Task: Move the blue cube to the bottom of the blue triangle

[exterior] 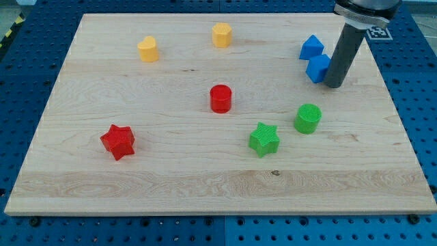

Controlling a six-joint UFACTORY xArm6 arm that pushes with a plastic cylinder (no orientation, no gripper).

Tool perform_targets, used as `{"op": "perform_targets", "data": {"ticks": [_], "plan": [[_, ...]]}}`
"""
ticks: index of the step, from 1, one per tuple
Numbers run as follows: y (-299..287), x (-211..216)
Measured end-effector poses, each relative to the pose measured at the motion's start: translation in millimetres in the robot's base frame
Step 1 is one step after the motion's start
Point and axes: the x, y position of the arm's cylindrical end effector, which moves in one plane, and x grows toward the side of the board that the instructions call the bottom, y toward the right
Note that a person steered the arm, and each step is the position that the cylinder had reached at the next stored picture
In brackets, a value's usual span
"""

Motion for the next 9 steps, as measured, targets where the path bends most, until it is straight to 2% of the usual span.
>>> {"op": "perform_targets", "data": {"ticks": [3,9], "plan": [[-26,-9],[-28,-8]]}}
